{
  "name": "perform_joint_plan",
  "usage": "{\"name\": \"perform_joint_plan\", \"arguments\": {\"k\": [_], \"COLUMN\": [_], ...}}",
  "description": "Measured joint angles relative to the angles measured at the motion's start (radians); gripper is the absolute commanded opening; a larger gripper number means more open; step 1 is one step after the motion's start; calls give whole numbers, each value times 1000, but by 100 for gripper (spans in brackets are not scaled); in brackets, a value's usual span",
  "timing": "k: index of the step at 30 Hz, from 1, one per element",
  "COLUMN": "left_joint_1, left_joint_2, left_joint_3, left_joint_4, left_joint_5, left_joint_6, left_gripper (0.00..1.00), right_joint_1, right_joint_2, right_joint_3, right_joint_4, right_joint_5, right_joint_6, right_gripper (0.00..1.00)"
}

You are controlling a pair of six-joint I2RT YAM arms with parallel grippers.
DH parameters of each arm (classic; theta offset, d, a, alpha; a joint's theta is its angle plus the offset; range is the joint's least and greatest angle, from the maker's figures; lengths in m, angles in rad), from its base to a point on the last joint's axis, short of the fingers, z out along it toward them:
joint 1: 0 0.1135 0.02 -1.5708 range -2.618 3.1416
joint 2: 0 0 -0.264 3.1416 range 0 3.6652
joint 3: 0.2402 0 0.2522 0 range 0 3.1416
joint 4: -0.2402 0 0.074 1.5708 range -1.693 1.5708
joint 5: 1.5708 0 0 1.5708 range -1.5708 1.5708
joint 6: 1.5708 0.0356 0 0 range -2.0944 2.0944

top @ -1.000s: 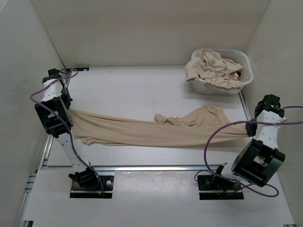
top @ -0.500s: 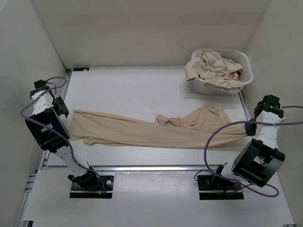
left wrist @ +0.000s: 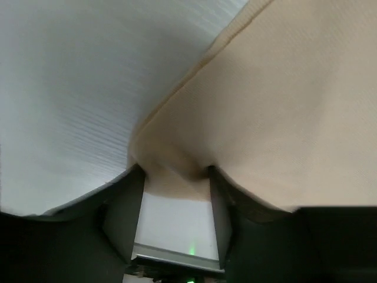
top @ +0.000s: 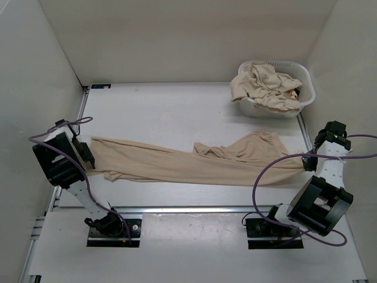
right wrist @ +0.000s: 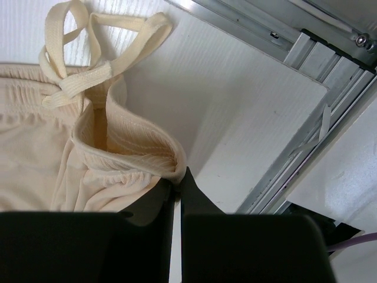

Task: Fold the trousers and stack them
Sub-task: Flatten the trousers out

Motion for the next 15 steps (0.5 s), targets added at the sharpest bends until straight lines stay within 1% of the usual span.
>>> {"name": "perform_joint_plan", "arguments": {"k": [6,9,11,15], "left_joint_1": [-3,23,53,134], "left_joint_2": [-6,-34,-70,-197], "left_joint_3": [-5,11,64,242], "left_joint_4": [4,-37,-97,-187], "left_joint_5": [12,26,31,40], "left_joint_6": [3,4,4,4], "left_gripper": [14,14,14,14], "right_joint_1": [0,0,-1,-37], "right_joint_2": [-18,-18,-19,-68], "right_joint_3": [1,20,53,92], "right_joint_4": [-6,-39,-68,-86], "right_joint_5": [-1,-1,2,-11], "right_joint_6": [1,1,4,21], "right_gripper": [0,0,0,0]}}
